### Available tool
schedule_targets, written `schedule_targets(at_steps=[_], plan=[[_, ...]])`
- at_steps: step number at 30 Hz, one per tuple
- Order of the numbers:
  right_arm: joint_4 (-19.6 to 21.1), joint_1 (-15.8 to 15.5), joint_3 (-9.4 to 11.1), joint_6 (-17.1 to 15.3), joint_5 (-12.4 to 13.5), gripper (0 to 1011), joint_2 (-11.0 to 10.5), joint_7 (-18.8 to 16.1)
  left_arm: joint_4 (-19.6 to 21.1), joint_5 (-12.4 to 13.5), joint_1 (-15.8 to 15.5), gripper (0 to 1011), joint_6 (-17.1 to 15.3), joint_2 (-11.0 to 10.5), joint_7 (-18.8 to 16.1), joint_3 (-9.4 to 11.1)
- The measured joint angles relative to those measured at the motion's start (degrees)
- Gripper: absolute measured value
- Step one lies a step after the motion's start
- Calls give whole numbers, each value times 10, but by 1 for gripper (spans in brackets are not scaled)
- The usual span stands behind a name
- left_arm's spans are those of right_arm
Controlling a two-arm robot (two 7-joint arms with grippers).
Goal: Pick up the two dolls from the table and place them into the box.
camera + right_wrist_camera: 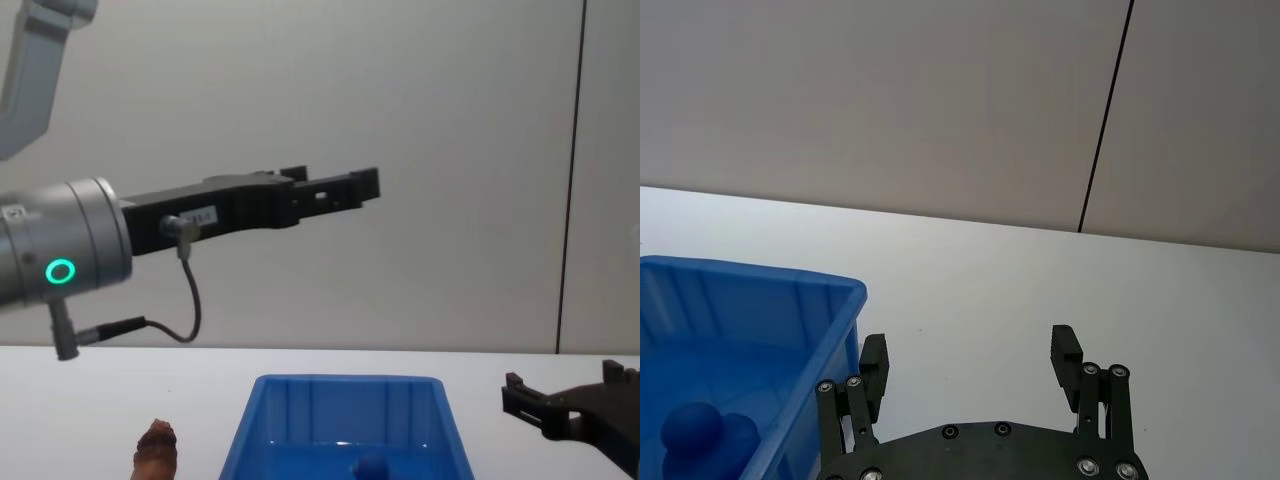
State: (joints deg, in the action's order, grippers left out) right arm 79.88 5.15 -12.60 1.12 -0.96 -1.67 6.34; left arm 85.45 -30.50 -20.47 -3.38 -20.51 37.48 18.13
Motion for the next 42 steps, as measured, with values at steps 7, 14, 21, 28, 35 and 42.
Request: schedule_targets(at_steps=[7,14,21,28,35,42], plan=[[1,-1,0,0,0,1001,0,1,25,-11,10,1001,-46,-13,-47,-8],[1,-1,1,0,0,1001,-1,1,45,-19,16,1001,-95,-20,-92,-12],[2,-1,1,0,0,1001,-1,2,60,-25,18,1001,-152,-24,-141,-14],[2,-2,1,0,0,1001,-1,2,74,-27,17,1001,-224,-22,-204,-15],[2,-2,1,0,0,1001,-1,2,81,-34,16,1001,-282,-16,-267,-15],[2,-2,1,0,0,1001,-1,2,86,-43,16,1001,-325,-9,-324,-16]])
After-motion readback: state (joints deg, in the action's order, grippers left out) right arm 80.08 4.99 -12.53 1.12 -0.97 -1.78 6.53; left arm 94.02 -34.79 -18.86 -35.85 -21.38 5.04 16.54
